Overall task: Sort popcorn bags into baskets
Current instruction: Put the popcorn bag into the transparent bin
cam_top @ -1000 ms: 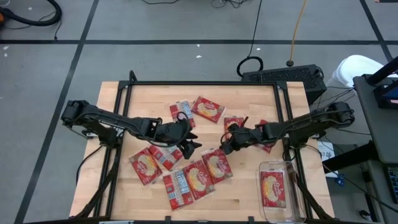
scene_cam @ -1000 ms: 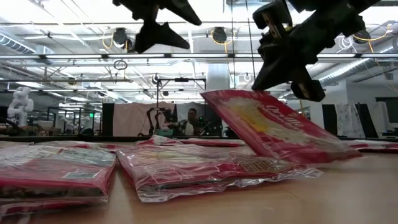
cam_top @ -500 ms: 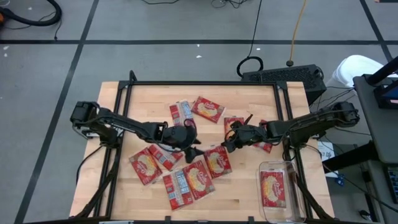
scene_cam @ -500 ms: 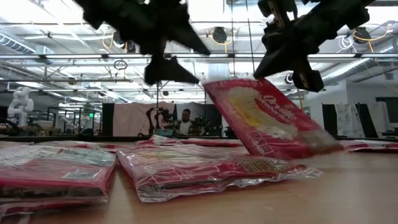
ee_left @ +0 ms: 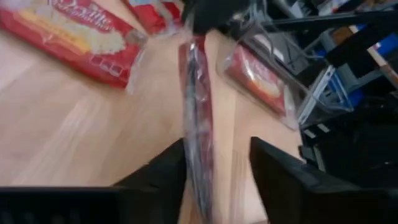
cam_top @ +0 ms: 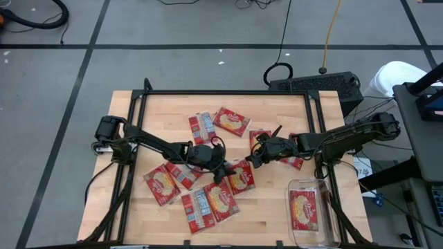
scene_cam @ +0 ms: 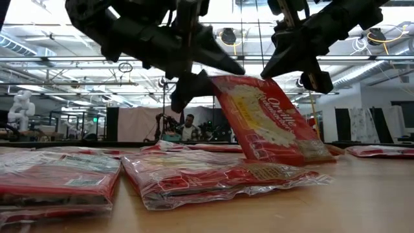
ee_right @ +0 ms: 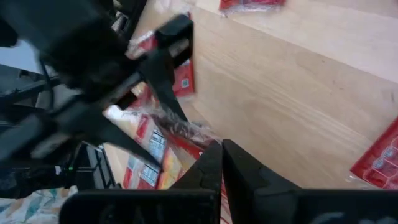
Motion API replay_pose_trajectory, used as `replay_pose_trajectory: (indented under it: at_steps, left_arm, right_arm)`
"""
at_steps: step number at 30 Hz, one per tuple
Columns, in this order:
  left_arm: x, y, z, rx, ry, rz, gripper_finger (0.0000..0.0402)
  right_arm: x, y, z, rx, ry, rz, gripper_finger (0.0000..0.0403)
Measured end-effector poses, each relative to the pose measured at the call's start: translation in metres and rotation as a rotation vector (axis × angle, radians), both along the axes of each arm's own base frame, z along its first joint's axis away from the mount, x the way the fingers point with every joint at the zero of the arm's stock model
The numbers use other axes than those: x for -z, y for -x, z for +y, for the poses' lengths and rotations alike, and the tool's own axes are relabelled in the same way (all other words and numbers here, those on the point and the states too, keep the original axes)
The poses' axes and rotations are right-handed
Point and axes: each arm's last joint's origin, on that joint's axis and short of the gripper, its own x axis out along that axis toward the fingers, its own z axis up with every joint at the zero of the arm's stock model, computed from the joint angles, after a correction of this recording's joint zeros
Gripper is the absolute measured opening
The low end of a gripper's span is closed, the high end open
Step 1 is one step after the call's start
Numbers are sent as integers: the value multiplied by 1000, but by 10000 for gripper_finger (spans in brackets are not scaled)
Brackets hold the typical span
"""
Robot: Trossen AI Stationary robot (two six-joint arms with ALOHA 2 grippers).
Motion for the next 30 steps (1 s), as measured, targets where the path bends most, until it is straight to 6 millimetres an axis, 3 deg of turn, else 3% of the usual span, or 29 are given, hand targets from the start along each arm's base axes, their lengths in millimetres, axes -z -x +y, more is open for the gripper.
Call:
replay_pose_trajectory:
  at_steps: [5, 7, 14, 19, 25, 30]
  left_arm:
    - [-2, -3, -1, 23, 12, -58, 36]
    - [-3, -3, 0, 19, 19, -64, 13]
    - [-31, 3, 2, 21, 27, -135, 7]
    - [-56, 11, 3, 45, -17, -214, 8]
    - [-70, 16, 6, 89, 36, -250, 8]
    - [-87, 21, 8, 89, 62, -323, 5]
  right_arm:
    - [-6, 0, 1, -23, 13, -46, 0]
    - [-10, 1, 0, -38, 37, -68, 0]
    - [-34, 16, -2, -71, 87, -168, 41]
    - [-51, 32, -4, -78, 100, -234, 102]
    - [-69, 46, 0, -134, 113, -304, 175]
    - [-96, 49, 10, -203, 135, -253, 193]
